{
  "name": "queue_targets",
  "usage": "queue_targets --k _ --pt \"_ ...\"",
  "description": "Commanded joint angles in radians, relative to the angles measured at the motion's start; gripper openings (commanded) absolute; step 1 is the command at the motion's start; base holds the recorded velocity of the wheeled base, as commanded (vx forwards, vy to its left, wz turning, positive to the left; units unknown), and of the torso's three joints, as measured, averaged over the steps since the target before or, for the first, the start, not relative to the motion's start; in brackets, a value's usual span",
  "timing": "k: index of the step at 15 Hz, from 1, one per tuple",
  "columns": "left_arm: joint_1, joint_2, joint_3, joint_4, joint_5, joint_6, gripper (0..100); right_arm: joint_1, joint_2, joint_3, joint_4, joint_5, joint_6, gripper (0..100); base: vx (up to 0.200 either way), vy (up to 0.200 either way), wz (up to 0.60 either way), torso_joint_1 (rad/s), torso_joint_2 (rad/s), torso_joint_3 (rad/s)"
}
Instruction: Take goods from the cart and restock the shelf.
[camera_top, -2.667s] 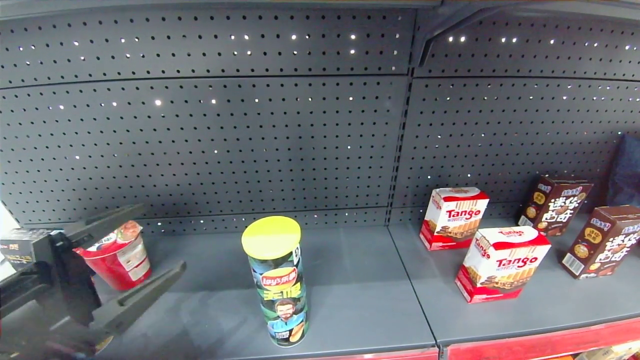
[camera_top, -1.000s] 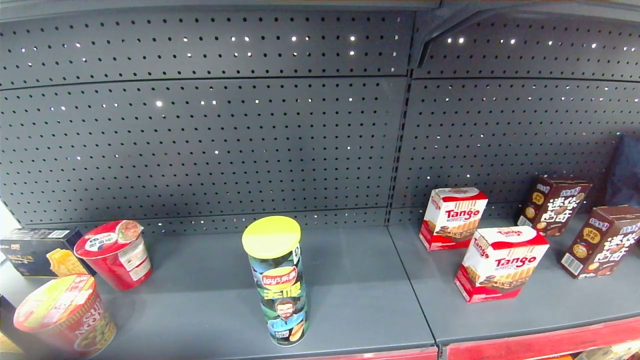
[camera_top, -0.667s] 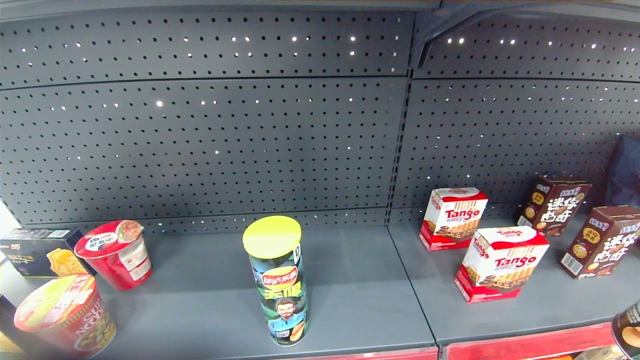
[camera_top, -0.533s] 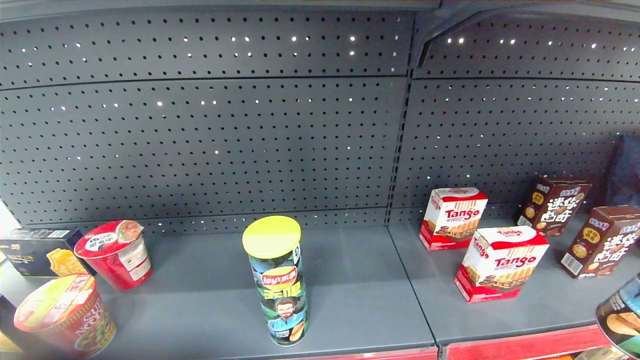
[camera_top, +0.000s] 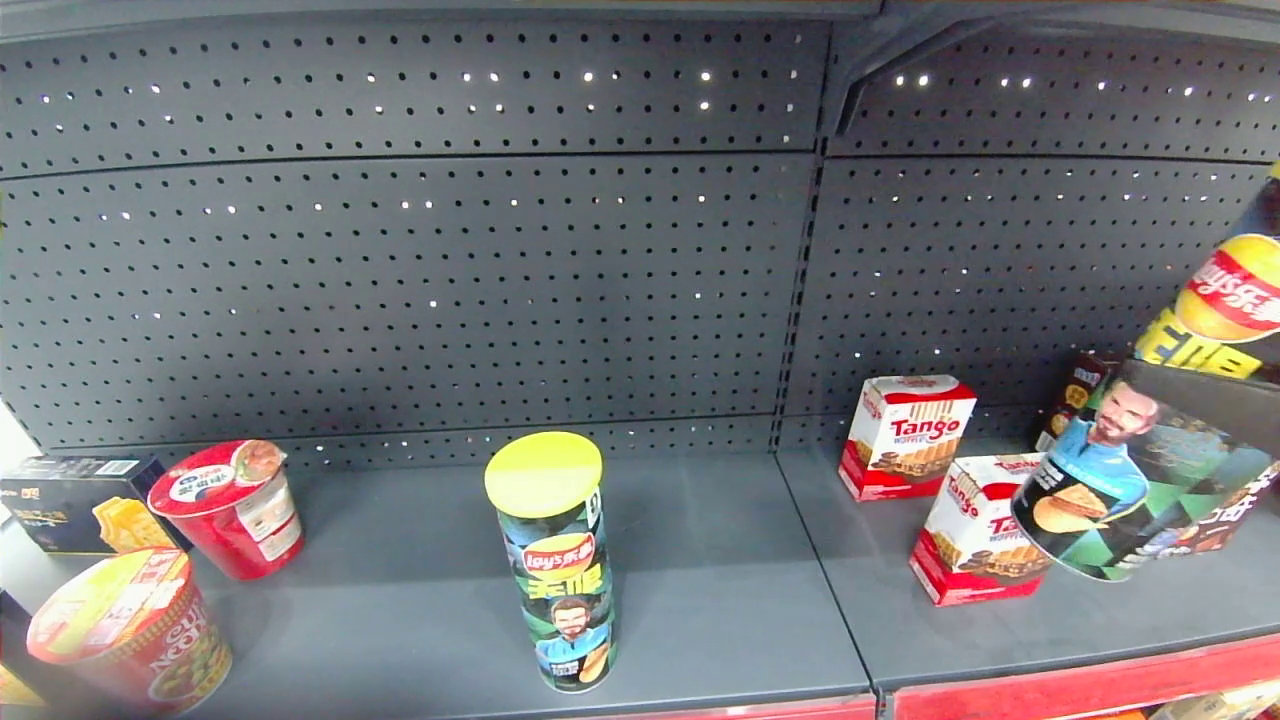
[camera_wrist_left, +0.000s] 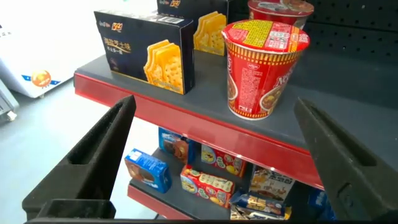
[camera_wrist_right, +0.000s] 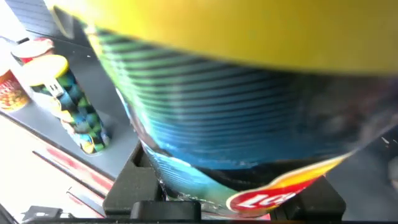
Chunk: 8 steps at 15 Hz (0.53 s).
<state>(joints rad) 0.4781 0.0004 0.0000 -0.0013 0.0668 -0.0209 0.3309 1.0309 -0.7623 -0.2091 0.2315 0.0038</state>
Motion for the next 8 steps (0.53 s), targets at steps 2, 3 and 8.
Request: queue_targets --k 2,3,8 --pt "0.001 0.0 0.0 0.0 0.001 -0.001 100 0.07 0.129 -0.032 -0.044 -0.006 0.001 0 0.0 0.0 0.0 0.0 0.0 0.0" --pt "0.001 0.0 0.0 0.0 0.001 -0.001 100 0.108 0.178 -0.04 -0.07 -0.017 -0.002 0 0.0 0.0 0.0 0.0 0.0 0.0" --pt "0.001 0.0 0.0 0.0 0.001 -0.001 100 0.205 0.353 -0.032 -0.214 -0.041 -0.024 0 0.0 0.0 0.0 0.0 0.0 0.0"
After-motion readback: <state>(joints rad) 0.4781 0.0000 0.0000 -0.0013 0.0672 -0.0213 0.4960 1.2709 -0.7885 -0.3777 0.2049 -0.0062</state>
